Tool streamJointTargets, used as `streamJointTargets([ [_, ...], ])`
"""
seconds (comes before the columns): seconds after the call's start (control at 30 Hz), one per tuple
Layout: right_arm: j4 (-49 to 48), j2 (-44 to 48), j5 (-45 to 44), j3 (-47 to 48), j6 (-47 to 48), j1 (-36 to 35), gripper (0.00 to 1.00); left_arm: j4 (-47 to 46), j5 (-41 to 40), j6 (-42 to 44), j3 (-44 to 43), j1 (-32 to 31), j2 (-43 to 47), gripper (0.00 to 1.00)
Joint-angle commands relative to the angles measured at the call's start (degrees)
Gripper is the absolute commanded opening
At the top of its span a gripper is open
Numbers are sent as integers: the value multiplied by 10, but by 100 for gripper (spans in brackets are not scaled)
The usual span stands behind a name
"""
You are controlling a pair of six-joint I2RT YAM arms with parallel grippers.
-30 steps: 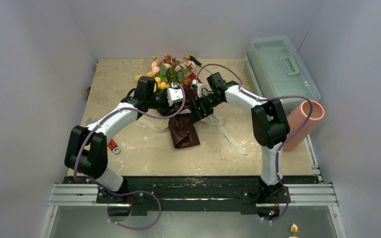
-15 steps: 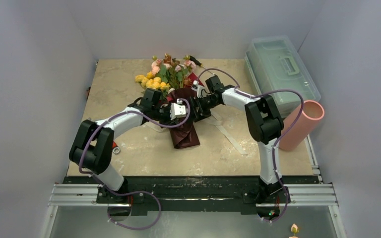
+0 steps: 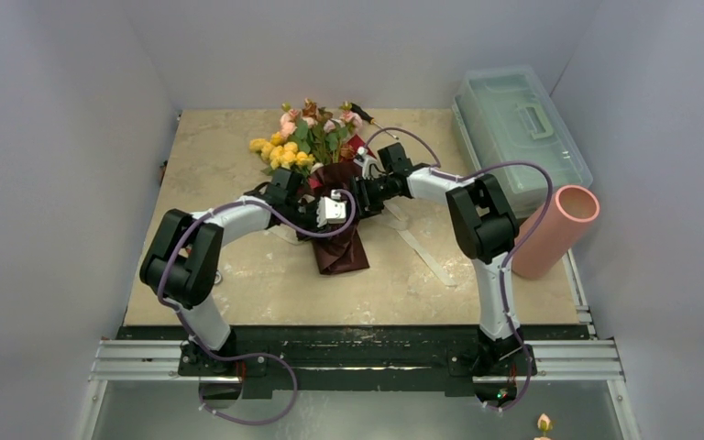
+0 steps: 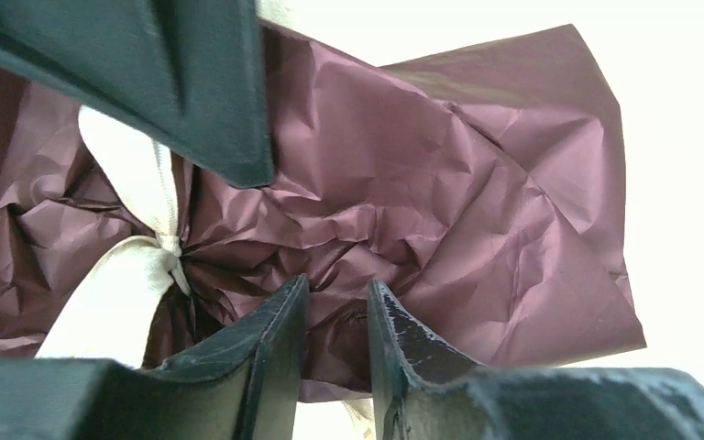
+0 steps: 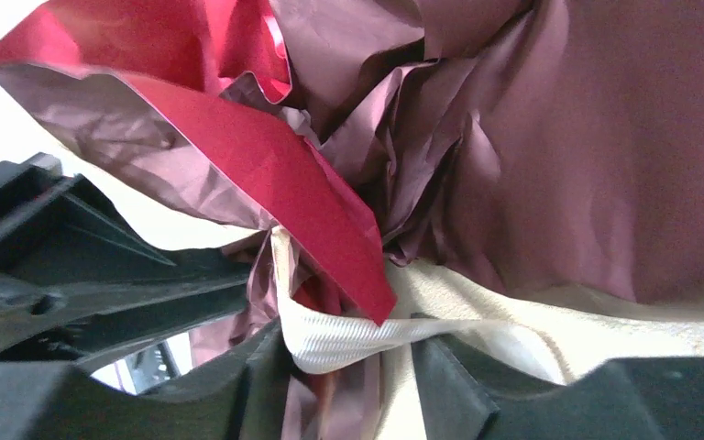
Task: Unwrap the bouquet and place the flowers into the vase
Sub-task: Untie the ribbon from the wrapping paper.
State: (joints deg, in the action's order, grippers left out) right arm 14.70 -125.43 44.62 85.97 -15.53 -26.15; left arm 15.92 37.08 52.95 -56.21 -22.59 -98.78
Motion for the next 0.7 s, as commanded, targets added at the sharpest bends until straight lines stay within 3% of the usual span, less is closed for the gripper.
streamJointTargets([
  [0.0,-2,-17,-78,-15,52,-9,43,-15,18,-64,-32,-2,11,33],
  [0.2,-8,-4,-106,-47,86,-11,1,-58,28,-167,-63,0,55,36],
  [0.4,-16,4,-118,-47,90,-12,0,-106,4,-202,-101,15,37,41],
  [0.67,-7,4,-116,-34,92,-13,0,-39,12,-36,-141,13,-9,48],
])
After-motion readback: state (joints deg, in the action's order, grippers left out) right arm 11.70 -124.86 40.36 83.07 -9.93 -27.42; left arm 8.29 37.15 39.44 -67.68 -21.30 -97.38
